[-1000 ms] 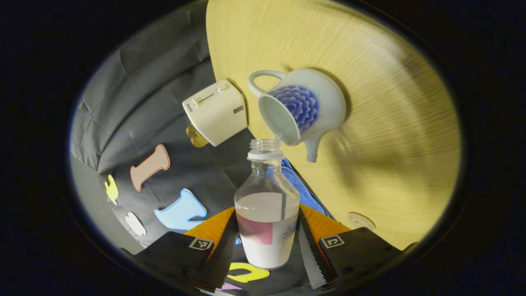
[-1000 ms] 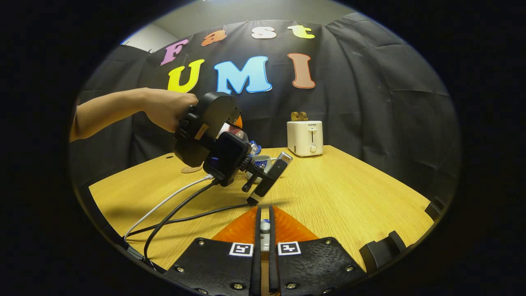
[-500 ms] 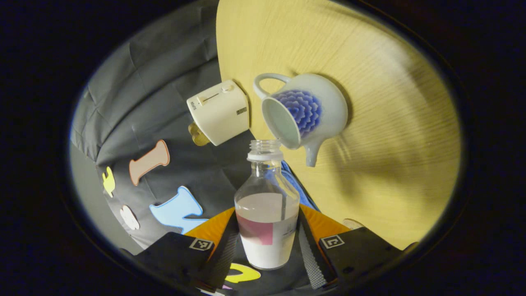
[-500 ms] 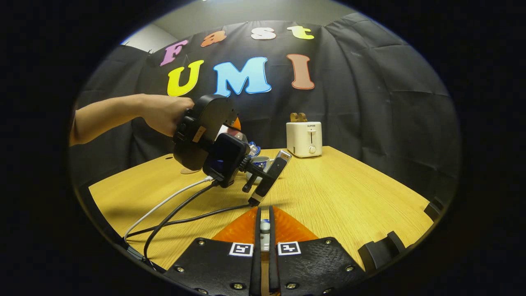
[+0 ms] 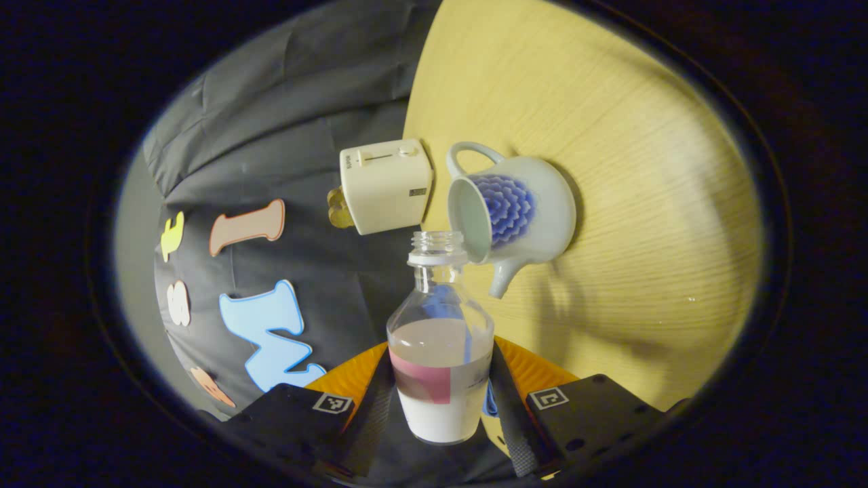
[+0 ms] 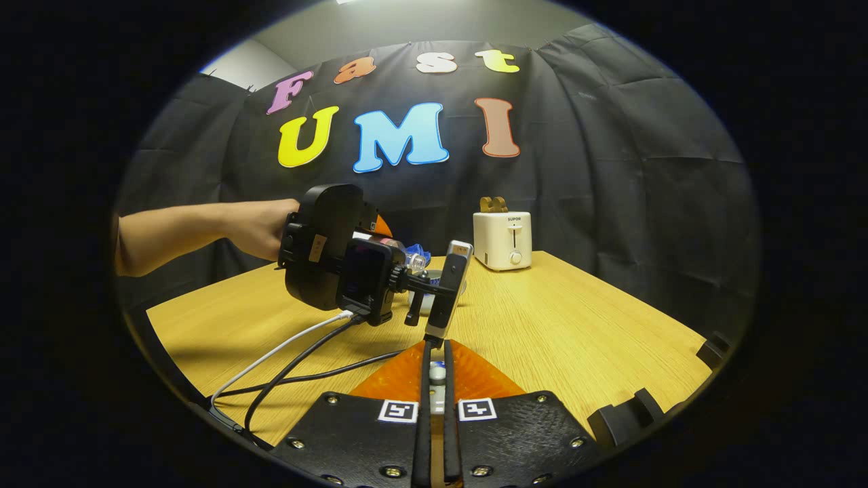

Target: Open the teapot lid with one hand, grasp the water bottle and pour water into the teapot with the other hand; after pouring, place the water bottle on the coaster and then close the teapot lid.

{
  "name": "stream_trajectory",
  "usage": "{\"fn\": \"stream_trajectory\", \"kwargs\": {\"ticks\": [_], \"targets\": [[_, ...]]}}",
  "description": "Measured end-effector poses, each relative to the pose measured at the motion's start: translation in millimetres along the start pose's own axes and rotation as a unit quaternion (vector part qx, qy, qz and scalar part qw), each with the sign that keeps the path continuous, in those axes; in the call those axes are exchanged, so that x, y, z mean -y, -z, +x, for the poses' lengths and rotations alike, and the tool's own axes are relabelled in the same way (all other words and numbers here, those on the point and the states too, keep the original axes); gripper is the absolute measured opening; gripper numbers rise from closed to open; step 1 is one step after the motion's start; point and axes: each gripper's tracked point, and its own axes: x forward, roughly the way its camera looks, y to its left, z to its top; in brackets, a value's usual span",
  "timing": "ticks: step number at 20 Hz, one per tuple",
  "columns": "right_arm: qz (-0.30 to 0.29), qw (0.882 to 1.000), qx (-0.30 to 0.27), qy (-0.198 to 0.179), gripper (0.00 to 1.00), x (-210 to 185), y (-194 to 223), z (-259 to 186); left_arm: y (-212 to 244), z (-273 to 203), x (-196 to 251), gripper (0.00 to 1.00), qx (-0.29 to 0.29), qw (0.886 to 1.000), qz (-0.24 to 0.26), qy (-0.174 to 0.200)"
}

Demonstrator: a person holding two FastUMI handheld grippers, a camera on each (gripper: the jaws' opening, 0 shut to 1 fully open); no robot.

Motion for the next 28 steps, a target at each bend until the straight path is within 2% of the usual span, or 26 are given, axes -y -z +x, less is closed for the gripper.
{"fn": "stream_trajectory", "kwargs": {"ticks": [2,3,4,5,7,9,11,12,14,16,18,22,24,25,27,28], "targets": [[-0.005,1.000,0.010,-0.002,0.07,-2.0,-7.4,-0.2,9.8,-9.3,-4.1,0.87,0.016,0.997,-0.076,-0.018],[-0.006,1.000,0.014,-0.006,0.07,-4.1,-11.0,1.4,23.0,-17.0,-8.3,0.87,0.021,0.991,-0.132,-0.030],[-0.012,1.000,0.019,-0.011,0.07,-8.8,-15.3,5.3,33.9,-23.6,-8.3,0.87,0.023,0.984,-0.176,-0.033],[-0.016,0.999,0.023,-0.018,0.07,-13.3,-19.3,9.4,48.7,-32.3,-5.2,0.87,0.021,0.972,-0.230,-0.037],[-0.021,0.999,0.027,-0.026,0.07,-19.2,-24.5,17.6,63.8,-44.5,-3.9,0.87,0.025,0.953,-0.296,-0.049],[-0.025,0.999,0.029,-0.034,0.07,-25.7,-28.8,26.4,88.0,-54.3,-12.6,0.87,0.039,0.912,-0.399,-0.089],[-0.031,0.998,0.030,-0.037,0.07,-30.0,-31.0,31.4,106.8,-68.3,-18.2,0.87,0.051,0.873,-0.472,-0.106],[-0.032,0.998,0.030,-0.040,0.07,-32.8,-31.5,33.4,116.8,-73.3,-21.5,0.87,0.054,0.858,-0.499,-0.111],[-0.032,0.998,0.029,-0.046,0.07,-38.4,-32.1,37.1,129.9,-76.9,-23.7,0.87,0.057,0.835,-0.534,-0.121],[-0.033,0.998,0.028,-0.052,0.07,-44.1,-32.5,41.7,146.8,-82.2,-18.5,0.86,0.060,0.799,-0.584,-0.131],[-0.032,0.998,0.027,-0.054,0.07,-46.3,-33.1,47.1,186.9,-81.1,-4.5,0.86,0.058,0.736,-0.660,-0.139],[-0.031,0.998,0.024,-0.053,0.07,-44.7,-32.3,54.0,224.0,-65.3,-7.7,0.86,0.054,0.682,-0.714,-0.146],[-0.028,0.998,0.021,-0.053,0.07,-44.1,-30.5,56.5,231.1,-52.6,-10.6,0.85,0.056,0.664,-0.732,-0.142],[-0.027,0.998,0.020,-0.051,0.07,-43.1,-30.1,57.7,232.5,-47.4,-11.6,0.86,0.058,0.660,-0.736,-0.141],[-0.024,0.998,0.019,-0.047,0.07,-39.1,-30.1,58.9,234.0,-35.8,-12.3,0.86,0.061,0.661,-0.734,-0.142],[-0.023,0.999,0.019,-0.044,0.07,-36.5,-29.4,59.8,232.8,-24.1,-8.5,0.85,0.058,0.667,-0.729,-0.141]]}}
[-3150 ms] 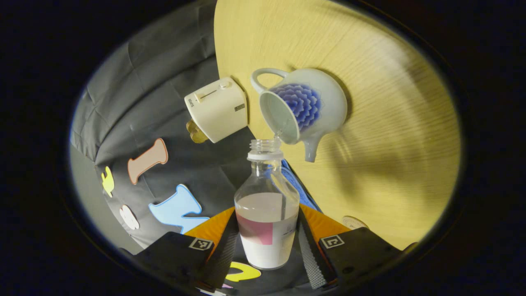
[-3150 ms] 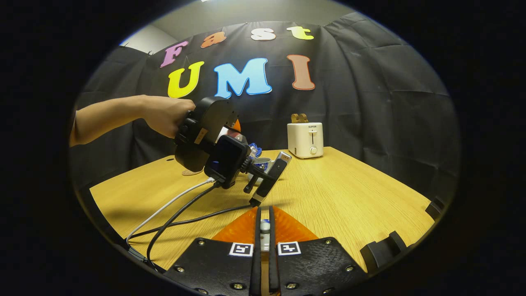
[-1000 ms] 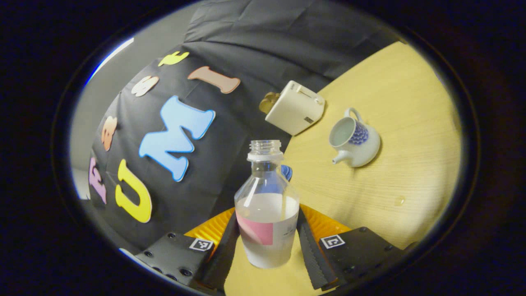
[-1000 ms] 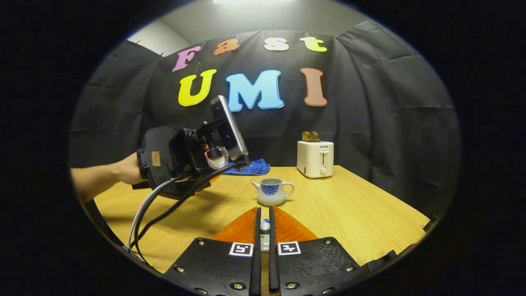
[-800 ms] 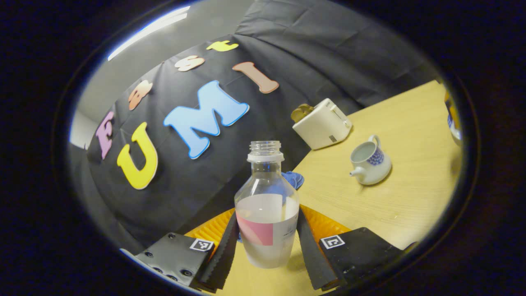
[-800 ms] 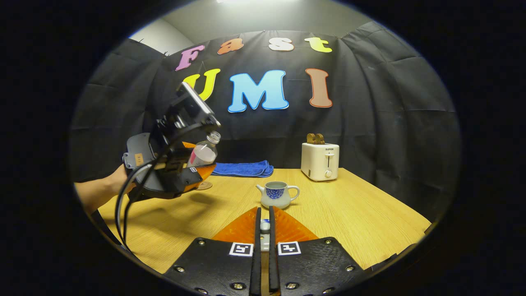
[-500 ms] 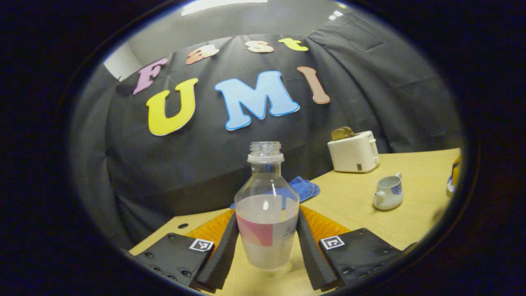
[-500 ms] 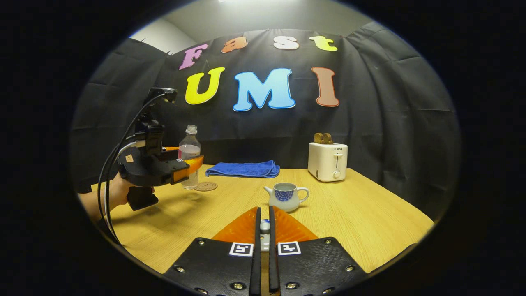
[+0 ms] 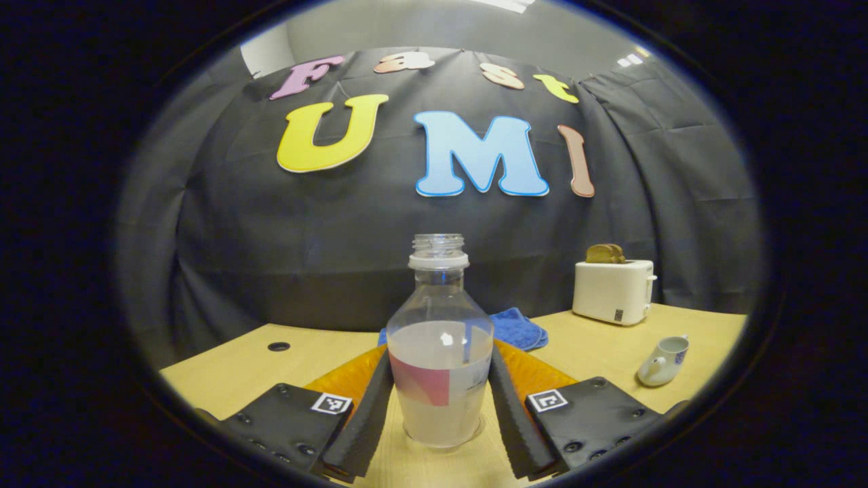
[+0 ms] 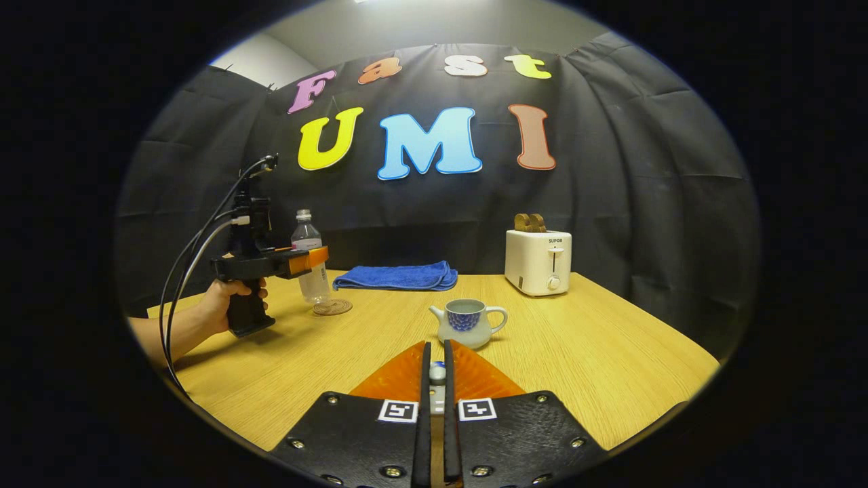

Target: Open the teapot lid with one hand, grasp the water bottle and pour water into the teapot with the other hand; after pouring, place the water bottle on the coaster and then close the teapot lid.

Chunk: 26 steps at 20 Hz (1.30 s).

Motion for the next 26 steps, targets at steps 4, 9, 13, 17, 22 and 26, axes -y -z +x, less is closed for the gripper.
{"fn": "stream_trajectory", "kwargs": {"ticks": [4,9,13,17,22,26], "targets": [[0.003,1.000,-0.006,0.006,0.07,5.7,3.6,1.9,21.1,26.1,1.5,0.85,-0.015,1.000,-0.005,0.001],[0.004,1.000,-0.010,0.009,0.07,7.8,5.3,4.4,25.8,36.5,-0.9,0.85,-0.014,1.000,-0.006,-0.001],[0.006,1.000,-0.011,0.010,0.07,8.6,5.8,4.9,28.5,39.4,-0.2,0.86,-0.015,1.000,-0.004,-0.001],[0.006,1.000,-0.013,0.010,0.07,8.0,6.2,3.7,27.7,36.2,-0.8,0.92,-0.015,1.000,-0.009,-0.005],[0.005,1.000,-0.009,0.008,0.07,6.2,3.2,0.7,16.5,23.5,-4.8,1.00,-0.009,1.000,-0.005,-0.019],[0.004,1.000,-0.003,0.009,0.07,6.2,-0.9,-3.6,13.0,8.3,-2.2,1.00,-0.007,1.000,0.000,-0.026]]}}
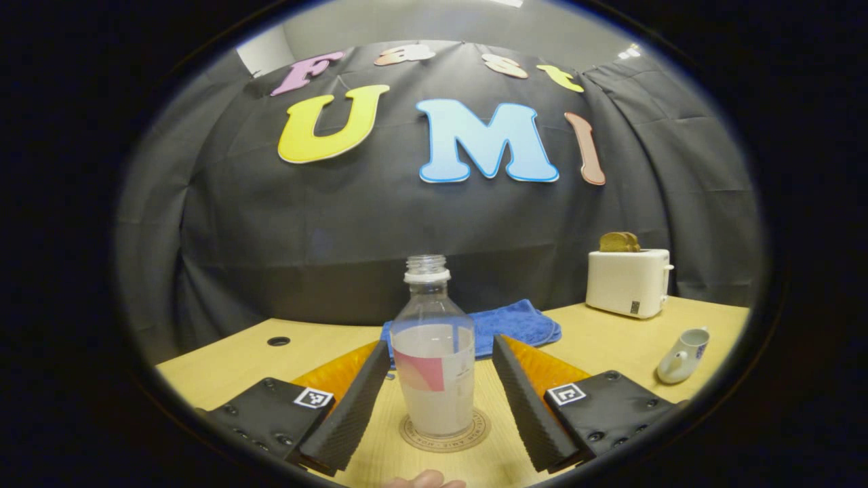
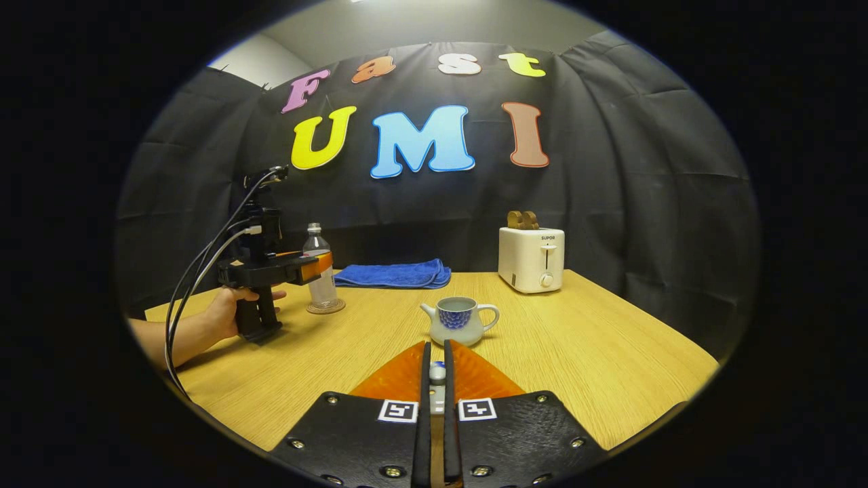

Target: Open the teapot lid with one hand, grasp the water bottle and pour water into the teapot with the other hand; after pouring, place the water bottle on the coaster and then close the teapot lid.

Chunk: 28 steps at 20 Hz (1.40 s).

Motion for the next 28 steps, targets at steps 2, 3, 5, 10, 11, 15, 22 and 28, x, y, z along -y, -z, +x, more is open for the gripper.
{"fn": "stream_trajectory", "kwargs": {"ticks": [2,3,5,10,11,15,22,28], "targets": [[-0.002,1.000,0.003,0.000,0.07,-0.8,-1.4,-2.2,-2.9,-9.4,0.2,1.00,0.002,1.000,-0.003,-0.004],[-0.003,1.000,0.005,0.000,0.07,-1.0,-3.2,-2.9,-5.5,-17.1,-0.6,1.00,0.003,1.000,-0.003,-0.008],[-0.001,1.000,0.008,0.002,0.07,2.5,-7.2,-1.8,-10.3,-37.8,0.2,1.00,0.002,1.000,-0.007,-0.008],[0.004,0.999,0.027,0.021,0.07,20.6,-26.4,16.9,-20.1,-93.2,17.9,1.00,0.006,1.000,-0.022,0.009],[0.008,0.999,0.032,0.022,0.07,21.5,-32.1,22.3,-24.5,-100.6,20.6,1.00,0.008,1.000,-0.020,0.011],[0.004,0.998,0.057,0.015,0.07,22.3,-56.4,74.8,-16.2,-137.8,45.1,1.00,-0.018,0.999,-0.031,0.032],[0.000,0.999,0.037,0.021,0.07,30.8,-52.8,152.9,-5.2,-152.9,43.9,1.00,-0.024,0.999,-0.026,0.030],[0.015,0.999,0.017,0.023,0.07,33.1,-35.6,181.9,-4.4,-152.3,40.1,1.00,-0.020,0.999,-0.033,0.028]]}}
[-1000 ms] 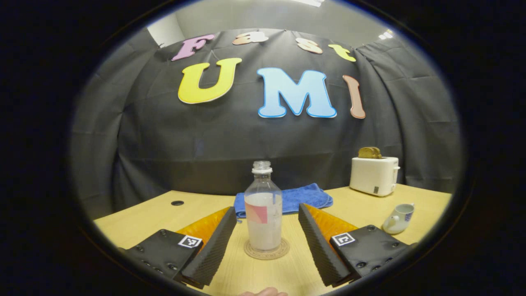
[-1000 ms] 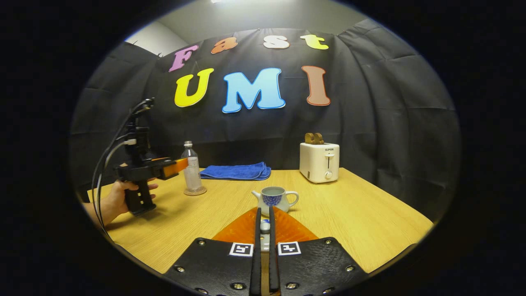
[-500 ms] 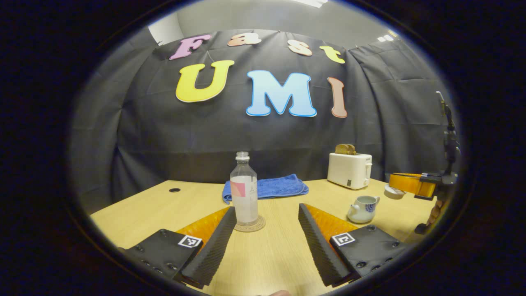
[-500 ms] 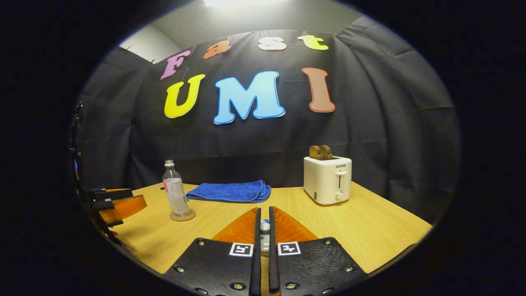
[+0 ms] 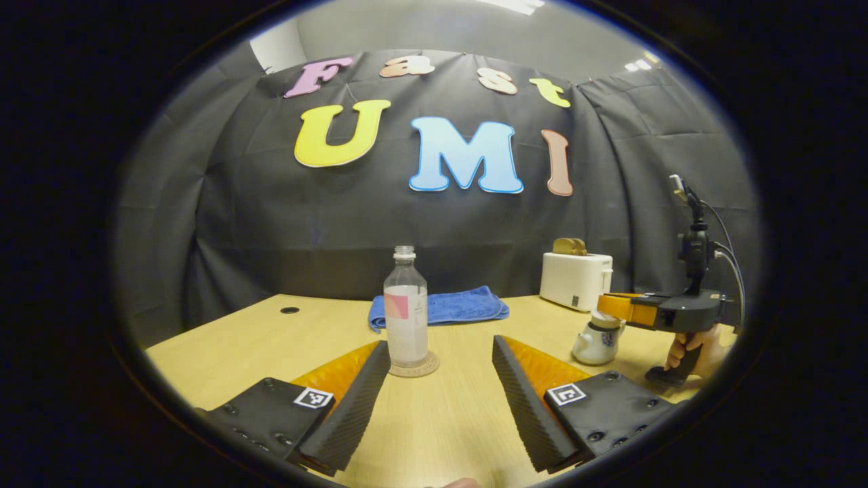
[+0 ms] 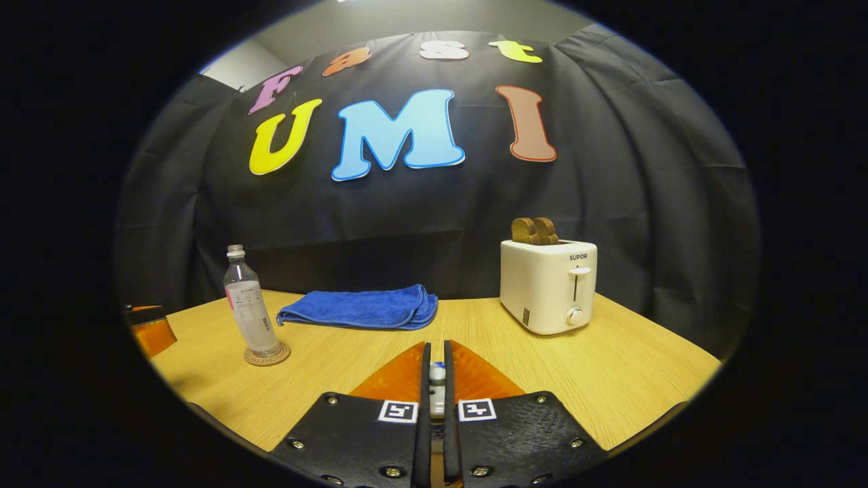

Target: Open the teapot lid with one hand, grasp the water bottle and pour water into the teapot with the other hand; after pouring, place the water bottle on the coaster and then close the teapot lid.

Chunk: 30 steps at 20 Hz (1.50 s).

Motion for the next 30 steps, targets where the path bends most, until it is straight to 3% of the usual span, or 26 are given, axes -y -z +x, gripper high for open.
{"fn": "stream_trajectory", "kwargs": {"ticks": [9,14,15,16,18,19,21,22,25,30], "targets": [[0.012,1.000,-0.025,-0.003,0.07,-0.4,17.1,1.8,3.7,-2.6,-2.9,1.00,-0.003,1.000,-0.008,-0.005],[-0.011,1.000,-0.027,0.003,0.11,-0.4,18.2,1.1,3.3,-6.9,-1.6,1.00,-0.003,1.000,-0.002,-0.008],[-0.013,1.000,-0.024,-0.001,0.13,-3.0,15.6,0.0,3.3,-8.1,0.1,1.00,-0.003,1.000,-0.002,-0.007],[-0.020,1.000,-0.014,-0.001,0.24,-3.9,8.6,-5.3,1.6,-9.7,0.5,1.00,0.000,1.000,-0.002,-0.008],[-0.035,0.999,0.009,0.000,0.31,-5.7,-4.6,-17.8,-0.4,-13.5,1.2,1.00,0.003,1.000,-0.002,-0.010],[-0.042,0.999,0.017,-0.007,0.41,-11.2,-8.8,-27.9,-0.1,-16.0,3.8,1.00,0.003,1.000,-0.005,-0.008],[-0.077,0.996,0.039,-0.003,0.70,-18.2,-16.0,-65.2,0.0,-23.5,11.9,1.00,0.008,1.000,-0.007,-0.005],[-0.093,0.995,0.046,0.002,0.74,-23.7,-16.3,-89.3,-1.3,-29.3,13.8,1.00,0.013,1.000,0.002,-0.012],[-0.066,0.996,0.056,-0.001,0.83,-43.5,-15.1,-137.2,-0.3,-41.4,26.1,1.00,0.020,1.000,-0.003,-0.021],[-0.043,0.998,0.045,0.015,0.83,-46.1,1.7,-154.7,14.6,-56.3,49.1,1.00,0.013,1.000,-0.005,-0.020]]}}
